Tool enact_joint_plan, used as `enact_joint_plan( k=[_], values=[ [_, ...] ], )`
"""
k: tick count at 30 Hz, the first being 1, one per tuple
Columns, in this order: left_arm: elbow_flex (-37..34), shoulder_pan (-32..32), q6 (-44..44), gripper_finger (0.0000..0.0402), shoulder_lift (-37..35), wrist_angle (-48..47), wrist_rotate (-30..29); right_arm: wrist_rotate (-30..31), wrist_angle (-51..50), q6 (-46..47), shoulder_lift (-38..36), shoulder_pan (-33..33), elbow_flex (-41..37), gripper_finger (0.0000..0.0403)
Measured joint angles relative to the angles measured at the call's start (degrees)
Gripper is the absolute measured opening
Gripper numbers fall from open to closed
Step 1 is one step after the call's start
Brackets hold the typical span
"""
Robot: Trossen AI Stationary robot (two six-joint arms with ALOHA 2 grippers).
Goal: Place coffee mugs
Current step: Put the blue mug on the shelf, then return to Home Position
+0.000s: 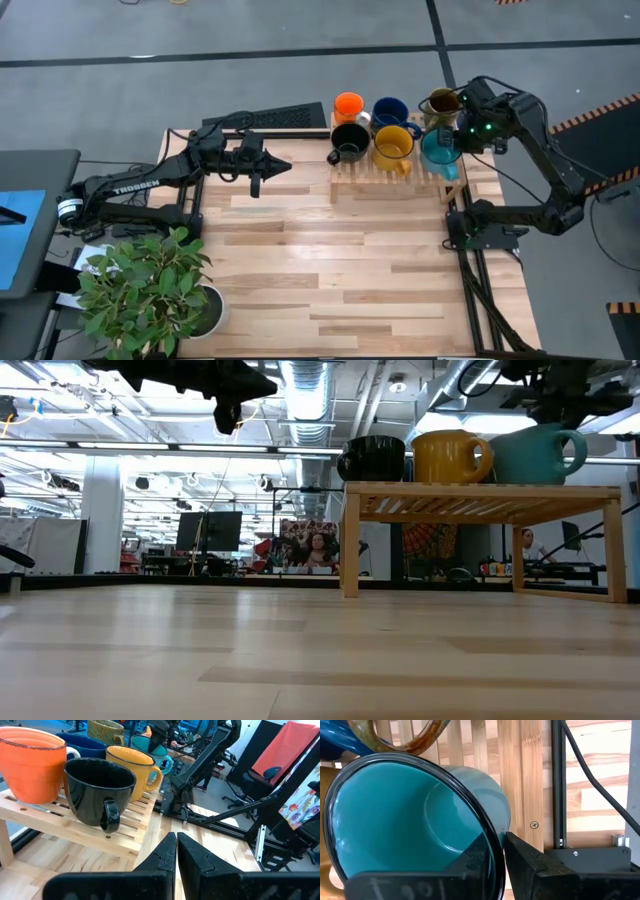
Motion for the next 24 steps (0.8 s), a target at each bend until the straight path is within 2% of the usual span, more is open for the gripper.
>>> enact_joint_plan(
  k=[14,18,24],
  values=[
    [0.00,0.00,-0.04,0.0000,-0.01,-0.06,-0.04,-0.22,-0.13,-0.57,-1.18,0.00,0.04,0.0095],
    [0.00,0.00,-0.08,0.0000,0.00,-0.06,-0.04,0.13,0.01,-1.54,-1.18,0.02,0.04,0.0131],
    [0.00,0.00,-0.56,0.0000,0.00,-0.08,-0.06,0.25,0.09,-1.79,-1.18,0.02,0.06,0.0211]
  ],
)
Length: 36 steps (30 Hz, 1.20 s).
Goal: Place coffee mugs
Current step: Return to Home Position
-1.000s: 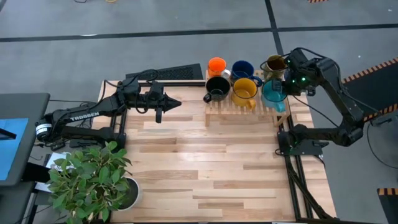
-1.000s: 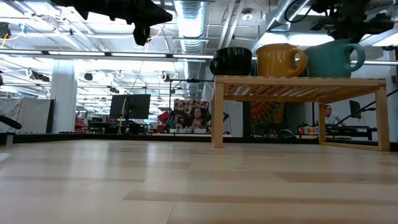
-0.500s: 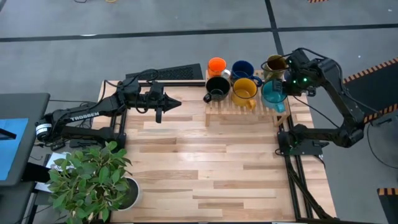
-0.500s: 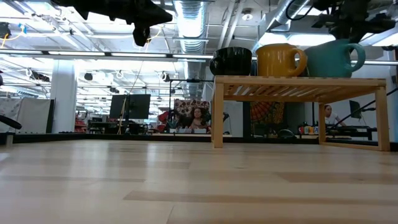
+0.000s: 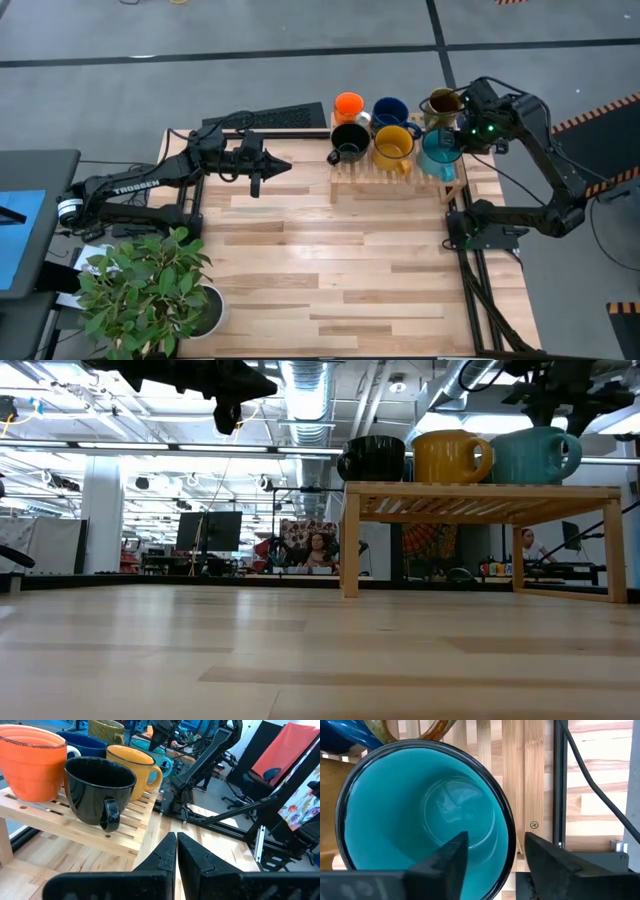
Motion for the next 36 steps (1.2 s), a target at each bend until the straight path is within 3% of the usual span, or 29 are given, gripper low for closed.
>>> enact_joint_plan(
  k=[6,16,21,30,36],
  values=[
    [0.00,0.00,-0.53,0.0000,0.00,0.00,0.00,-0.03,-0.21,-1.27,-0.09,-0.22,2.44,0.0254],
    [0.00,0.00,-1.05,0.0000,-0.01,0.00,-0.04,1.13,-0.06,-4.65,-0.49,-2.08,12.82,0.0255],
    [0.00,-0.02,-1.00,0.0000,-0.01,0.02,-0.12,1.13,1.96,-4.90,-2.50,-0.95,14.08,0.0255],
    [0.00,-0.27,-0.61,0.0000,-0.01,0.35,-0.54,-2.35,11.83,-7.54,-10.38,8.81,14.08,0.0251],
    [0.00,-2.11,-0.79,0.0000,0.01,3.69,-2.08,-2.92,16.96,-5.52,-15.30,18.57,14.03,0.0207]
  ],
)
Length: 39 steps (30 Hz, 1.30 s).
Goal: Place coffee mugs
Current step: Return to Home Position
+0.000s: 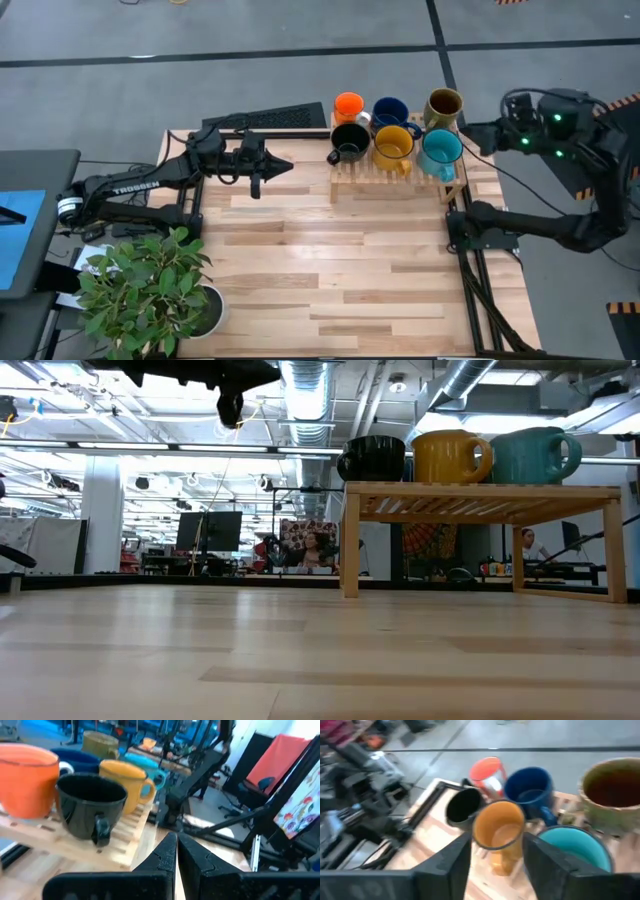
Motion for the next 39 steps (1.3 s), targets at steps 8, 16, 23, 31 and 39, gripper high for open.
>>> enact_joint_plan(
  k=[8,16,23,31,39],
  values=[
    [0.00,-2.54,-3.20,0.0000,0.00,3.35,-5.51,-0.45,13.16,0.30,-7.35,9.21,-13.17,0.0069],
    [0.00,-4.62,-4.71,0.0000,0.00,3.41,-7.36,-4.65,52.42,1.83,-11.34,23.30,-37.74,0.0025],
    [0.00,-5.70,-5.73,0.0000,0.00,3.43,-5.22,1.50,71.44,-0.68,-2.40,37.61,-44.47,0.0016],
    [-1.75,-12.75,-1.17,0.0000,-1.36,2.81,-2.56,4.25,71.58,-0.36,4.30,44.63,-41.04,0.0016],
    [-17.20,-12.89,-0.28,0.0000,-15.25,10.59,-3.88,8.89,71.70,-0.91,6.44,47.83,-39.00,0.0019]
  ],
)
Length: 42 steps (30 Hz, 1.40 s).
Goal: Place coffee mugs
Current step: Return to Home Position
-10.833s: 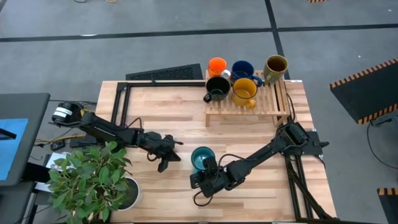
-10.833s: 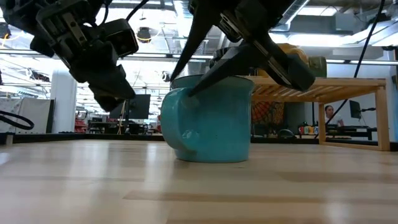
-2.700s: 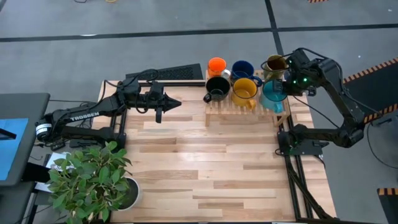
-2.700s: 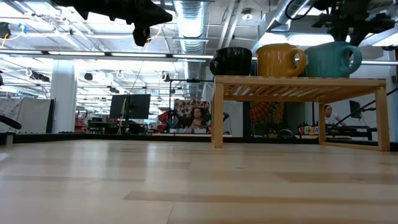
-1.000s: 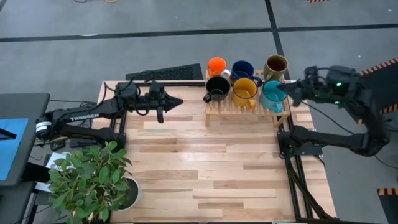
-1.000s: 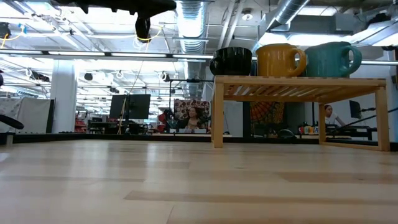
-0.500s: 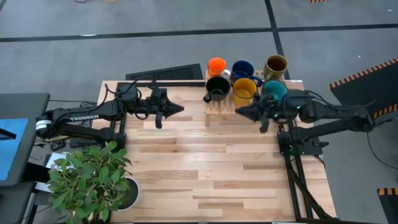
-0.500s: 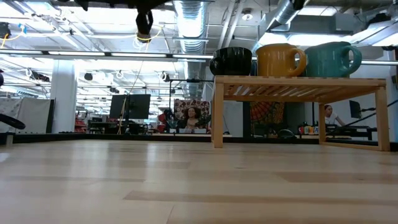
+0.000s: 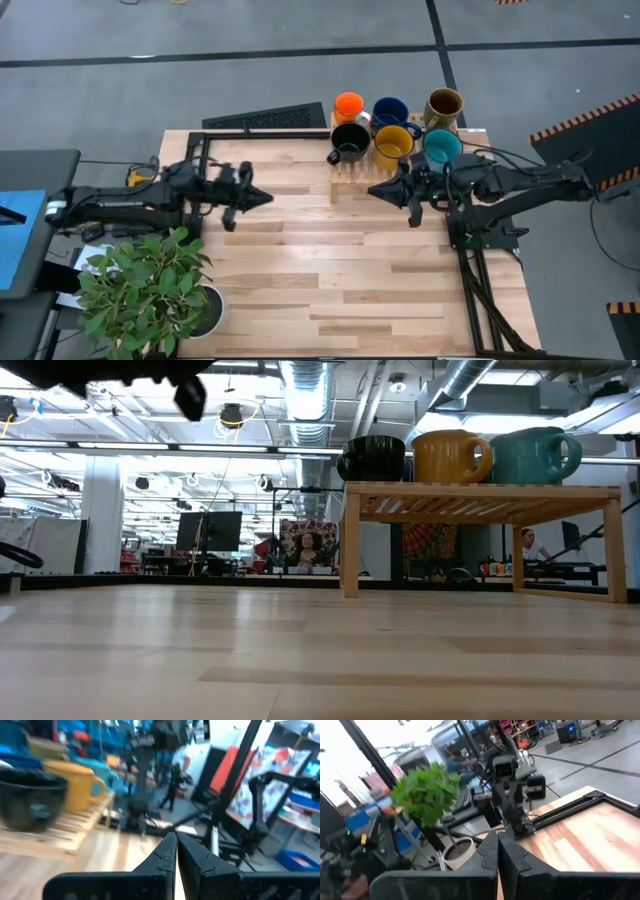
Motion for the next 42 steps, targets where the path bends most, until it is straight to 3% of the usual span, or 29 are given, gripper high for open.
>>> enact_joint_plan(
  k=[9,20,25,31,39,42],
  values=[
    [-12.03,4.61,-3.77,0.0000,-16.52,-1.42,-2.42,-0.03,-0.80,-2.40,3.30,-0.12,-0.03,0.0020],
    [-26.54,-7.24,-8.34,0.0000,-29.83,7.19,-16.35,-0.19,-0.48,1.17,4.94,-0.12,-0.05,0.0021],
    [-27.17,-10.07,-2.48,0.0000,-34.48,-0.76,-18.44,-0.22,-0.44,1.39,4.94,-0.12,-0.05,0.0021],
    [-27.20,-9.88,1.06,0.0000,-43.66,-11.72,-16.52,-0.30,-0.31,2.51,4.86,0.11,-0.05,0.0021],
    [-27.24,-7.67,0.46,0.0000,-43.35,-12.17,-11.94,-2.86,-4.41,2.16,3.34,1.15,-0.09,0.0021],
    [-27.24,-7.34,-3.68,0.0000,-43.30,-15.40,-14.17,-3.11,-6.77,1.82,2.08,1.64,-0.09,0.0021]
  ],
)
